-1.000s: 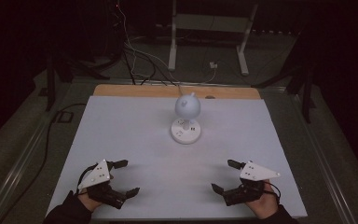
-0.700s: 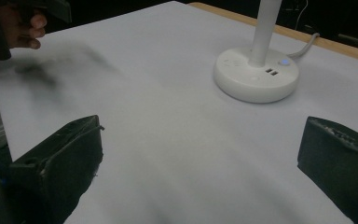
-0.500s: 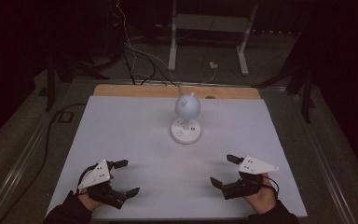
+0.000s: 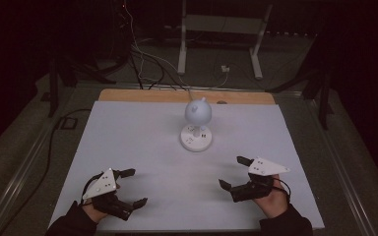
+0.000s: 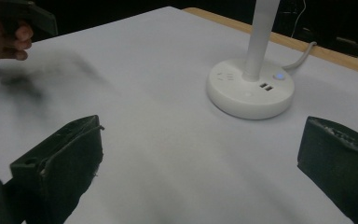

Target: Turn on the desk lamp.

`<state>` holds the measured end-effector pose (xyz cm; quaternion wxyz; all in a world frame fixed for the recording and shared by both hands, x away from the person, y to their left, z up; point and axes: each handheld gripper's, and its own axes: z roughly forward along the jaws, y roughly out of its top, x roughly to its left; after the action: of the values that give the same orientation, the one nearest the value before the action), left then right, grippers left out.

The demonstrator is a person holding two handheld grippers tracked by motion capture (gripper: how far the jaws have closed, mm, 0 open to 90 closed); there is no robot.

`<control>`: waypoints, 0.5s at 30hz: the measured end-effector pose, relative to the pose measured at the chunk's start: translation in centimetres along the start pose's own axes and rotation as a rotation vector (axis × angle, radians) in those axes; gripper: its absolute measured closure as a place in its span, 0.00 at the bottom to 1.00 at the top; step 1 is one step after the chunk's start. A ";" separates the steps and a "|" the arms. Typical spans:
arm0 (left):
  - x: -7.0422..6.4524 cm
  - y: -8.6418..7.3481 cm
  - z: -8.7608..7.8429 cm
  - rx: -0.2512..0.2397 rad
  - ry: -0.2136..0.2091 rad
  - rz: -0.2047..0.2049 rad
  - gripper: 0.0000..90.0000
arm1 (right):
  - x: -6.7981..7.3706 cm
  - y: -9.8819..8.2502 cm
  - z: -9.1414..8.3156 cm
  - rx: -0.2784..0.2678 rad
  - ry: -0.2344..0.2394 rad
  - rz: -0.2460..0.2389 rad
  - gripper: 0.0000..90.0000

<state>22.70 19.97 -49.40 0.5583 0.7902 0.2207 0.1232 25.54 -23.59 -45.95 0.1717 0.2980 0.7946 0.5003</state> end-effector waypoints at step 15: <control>0.0 0.0 0.0 0.005 -0.003 0.002 0.00 | -1.0 0.8 1.1 -0.007 -0.057 0.036 0.00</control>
<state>22.69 19.92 -49.43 0.5567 0.7919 0.2192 0.1221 27.17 -23.17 -45.74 0.1862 0.3257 0.7822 0.4974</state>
